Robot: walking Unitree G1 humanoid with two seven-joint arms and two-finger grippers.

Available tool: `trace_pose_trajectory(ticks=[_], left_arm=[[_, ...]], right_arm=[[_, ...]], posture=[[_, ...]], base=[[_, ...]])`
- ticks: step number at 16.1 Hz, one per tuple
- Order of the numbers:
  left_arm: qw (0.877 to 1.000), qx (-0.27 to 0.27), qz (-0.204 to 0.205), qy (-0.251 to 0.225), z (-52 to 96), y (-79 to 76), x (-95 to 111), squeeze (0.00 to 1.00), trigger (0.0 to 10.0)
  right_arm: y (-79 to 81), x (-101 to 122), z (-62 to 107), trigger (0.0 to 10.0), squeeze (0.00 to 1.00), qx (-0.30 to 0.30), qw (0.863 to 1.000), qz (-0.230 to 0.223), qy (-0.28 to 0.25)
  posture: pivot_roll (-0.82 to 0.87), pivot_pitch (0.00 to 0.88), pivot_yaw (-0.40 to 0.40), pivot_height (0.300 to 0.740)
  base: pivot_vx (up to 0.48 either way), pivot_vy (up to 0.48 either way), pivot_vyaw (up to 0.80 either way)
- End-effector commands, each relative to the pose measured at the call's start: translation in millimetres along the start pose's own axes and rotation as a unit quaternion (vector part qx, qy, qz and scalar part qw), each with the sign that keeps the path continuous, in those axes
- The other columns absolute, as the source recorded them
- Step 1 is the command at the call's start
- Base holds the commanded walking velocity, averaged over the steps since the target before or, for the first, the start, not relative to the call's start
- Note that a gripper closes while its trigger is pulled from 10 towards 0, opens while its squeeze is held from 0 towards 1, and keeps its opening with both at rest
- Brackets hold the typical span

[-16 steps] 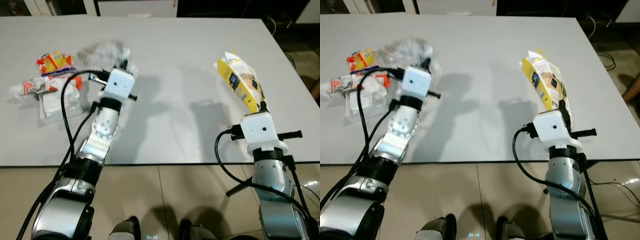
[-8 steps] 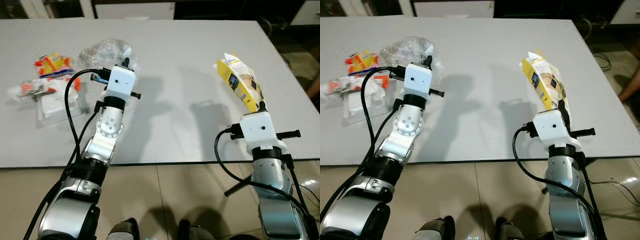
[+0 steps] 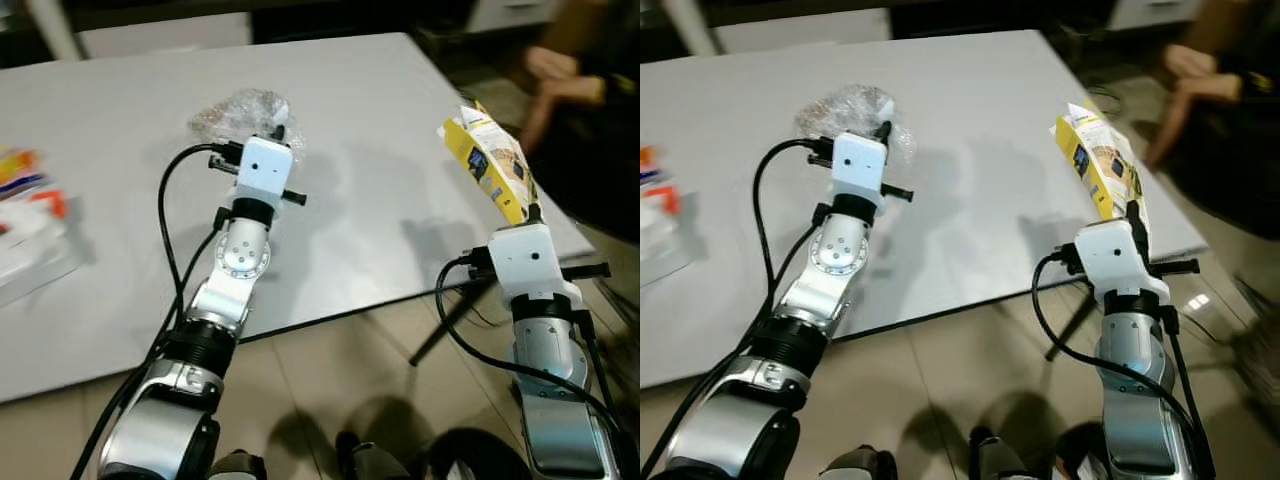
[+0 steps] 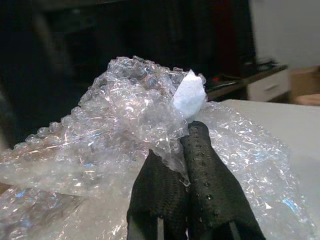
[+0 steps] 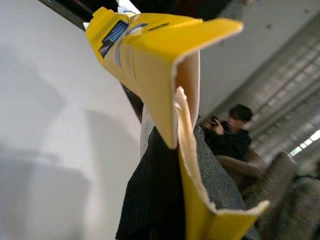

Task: Picking trash to rubbish bin

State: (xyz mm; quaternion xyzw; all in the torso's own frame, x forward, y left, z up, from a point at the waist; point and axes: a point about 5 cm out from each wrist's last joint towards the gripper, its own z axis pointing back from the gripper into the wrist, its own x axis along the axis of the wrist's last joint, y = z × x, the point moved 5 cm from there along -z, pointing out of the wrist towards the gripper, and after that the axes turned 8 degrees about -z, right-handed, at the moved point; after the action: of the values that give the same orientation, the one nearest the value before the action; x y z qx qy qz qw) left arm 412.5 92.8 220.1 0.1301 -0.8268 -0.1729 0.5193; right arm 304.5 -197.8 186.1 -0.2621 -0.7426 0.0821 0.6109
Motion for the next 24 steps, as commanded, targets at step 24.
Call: trace_pose_trajectory(ticks=[24], left_arm=[[0.998, -0.050, 0.031, 0.033, -11.3, -17.1, -4.2, 0.00, 0.0]], right_arm=[[-11.0, -1.4, -0.5, 10.0, 0.00, -0.024, 1.000, -0.003, 0.003]], posture=[[0.08, 0.099, 0.010, 0.740]], base=[[0.000, 0.000, -0.80]])
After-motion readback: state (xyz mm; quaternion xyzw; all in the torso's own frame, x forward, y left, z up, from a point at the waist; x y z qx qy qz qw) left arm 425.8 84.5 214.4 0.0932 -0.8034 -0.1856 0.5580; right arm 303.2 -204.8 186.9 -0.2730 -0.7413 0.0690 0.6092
